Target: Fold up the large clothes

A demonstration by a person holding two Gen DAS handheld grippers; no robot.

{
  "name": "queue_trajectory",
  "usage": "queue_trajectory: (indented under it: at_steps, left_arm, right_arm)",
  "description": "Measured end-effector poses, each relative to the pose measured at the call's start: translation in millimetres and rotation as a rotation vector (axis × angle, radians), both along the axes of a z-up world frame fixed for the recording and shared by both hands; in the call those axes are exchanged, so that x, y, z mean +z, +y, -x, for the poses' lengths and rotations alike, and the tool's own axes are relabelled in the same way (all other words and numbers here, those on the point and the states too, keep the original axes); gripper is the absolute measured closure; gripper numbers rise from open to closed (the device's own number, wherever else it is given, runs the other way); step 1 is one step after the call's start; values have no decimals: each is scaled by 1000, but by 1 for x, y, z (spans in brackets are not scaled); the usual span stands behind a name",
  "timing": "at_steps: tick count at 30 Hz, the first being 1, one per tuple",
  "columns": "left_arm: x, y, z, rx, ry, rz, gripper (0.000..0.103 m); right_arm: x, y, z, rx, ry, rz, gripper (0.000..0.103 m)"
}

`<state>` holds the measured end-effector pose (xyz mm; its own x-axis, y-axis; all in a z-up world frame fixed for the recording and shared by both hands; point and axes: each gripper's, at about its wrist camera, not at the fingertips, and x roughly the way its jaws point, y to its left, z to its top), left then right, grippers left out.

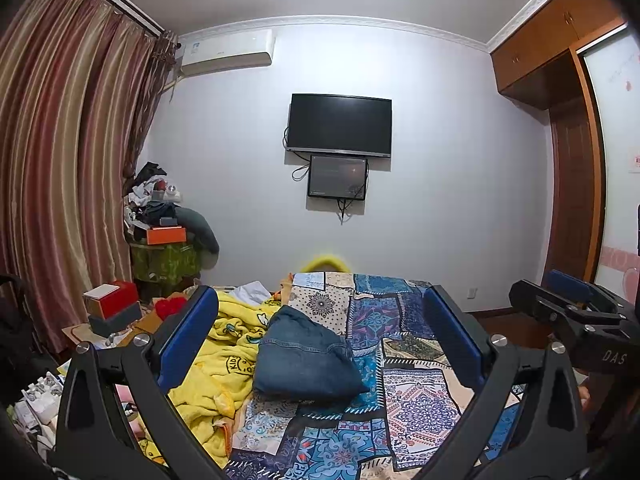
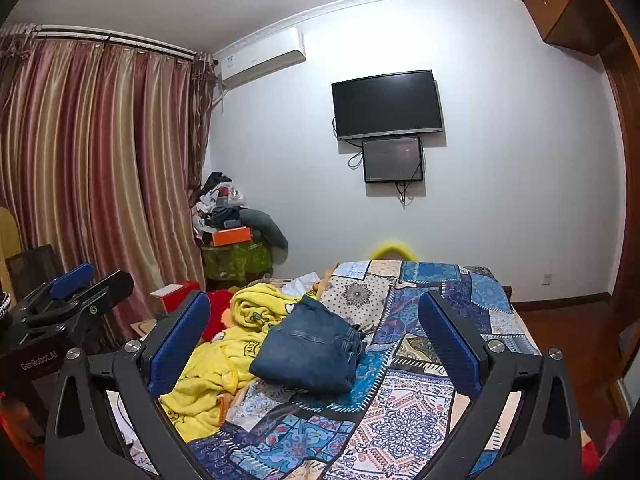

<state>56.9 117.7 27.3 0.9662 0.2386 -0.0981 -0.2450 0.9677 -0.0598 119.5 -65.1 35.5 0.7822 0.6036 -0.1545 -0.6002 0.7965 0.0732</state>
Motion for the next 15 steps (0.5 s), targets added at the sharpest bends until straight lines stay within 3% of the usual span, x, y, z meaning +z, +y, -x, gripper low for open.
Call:
queue_trajectory:
  at_steps: [15]
  left_arm:
    - [0, -5, -4, -9, 1, -3, 0]
  right_arm:
    - [0, -1, 0, -7, 8, -5, 0]
